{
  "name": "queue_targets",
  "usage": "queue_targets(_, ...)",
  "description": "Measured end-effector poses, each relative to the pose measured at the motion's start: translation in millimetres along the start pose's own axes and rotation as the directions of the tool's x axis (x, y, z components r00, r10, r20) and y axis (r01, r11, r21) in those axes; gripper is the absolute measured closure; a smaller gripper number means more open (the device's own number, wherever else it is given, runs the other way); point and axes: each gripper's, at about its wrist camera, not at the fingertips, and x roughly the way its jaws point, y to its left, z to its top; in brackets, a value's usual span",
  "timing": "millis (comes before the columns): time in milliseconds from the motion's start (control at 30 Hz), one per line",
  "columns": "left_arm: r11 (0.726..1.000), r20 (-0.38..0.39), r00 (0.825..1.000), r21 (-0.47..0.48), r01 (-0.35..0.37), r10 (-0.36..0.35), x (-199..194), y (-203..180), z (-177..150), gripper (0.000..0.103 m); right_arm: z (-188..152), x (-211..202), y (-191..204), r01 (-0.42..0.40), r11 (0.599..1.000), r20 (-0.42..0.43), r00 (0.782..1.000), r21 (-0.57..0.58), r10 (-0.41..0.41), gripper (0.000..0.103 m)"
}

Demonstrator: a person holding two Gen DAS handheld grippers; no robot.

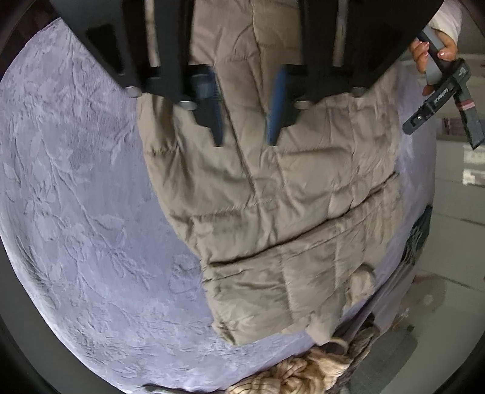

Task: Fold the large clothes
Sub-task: 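Open both tools and release the folded coat, then grasp the coat hem with both tools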

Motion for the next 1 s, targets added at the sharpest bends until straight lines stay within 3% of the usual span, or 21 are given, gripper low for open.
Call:
queue_targets(33,1.000,-0.010,1.000,-0.007,-0.001,0.001,-2.2,1.6,-3.1,0.000,-3.3,-1.7,0.7,-0.004,1.000,0.001,1.000,-0.004,0.004,0.043)
queue_targets(200,0.999,-0.019,0.999,-0.033,-0.042,0.042,-12.0,11.6,-18.6,0.000,-20.1,-5.6,2.0,-0.030,0.999,-0.017,0.999,0.021,0.030,0.032)
queue_targets(267,0.999,-0.036,0.999,-0.031,-0.020,0.019,-12.5,15.9,-23.9,0.000,-25.4,-5.4,2.3,-0.037,0.999,-0.018,0.999,0.034,0.038,0.025)
queue_targets(433,1.000,-0.045,0.999,-0.006,-0.005,0.005,-12.2,24.3,-36.6,0.000,-41.1,-6.1,9.2,-0.041,0.998,-0.008,0.999,0.053,0.041,0.023)
queue_targets(533,1.000,-0.056,0.998,0.012,0.008,-0.007,-9.5,28.9,-45.5,0.000,-53.0,-3.5,13.1,-0.052,0.995,-0.003,0.999,0.081,0.052,0.015)
queue_targets(1000,0.997,-0.097,0.994,0.063,0.053,-0.046,-6.4,75.6,-94.2,0.000,-132.2,0.2,17.1,-0.049,0.971,0.018,0.999,0.232,0.046,0.013)
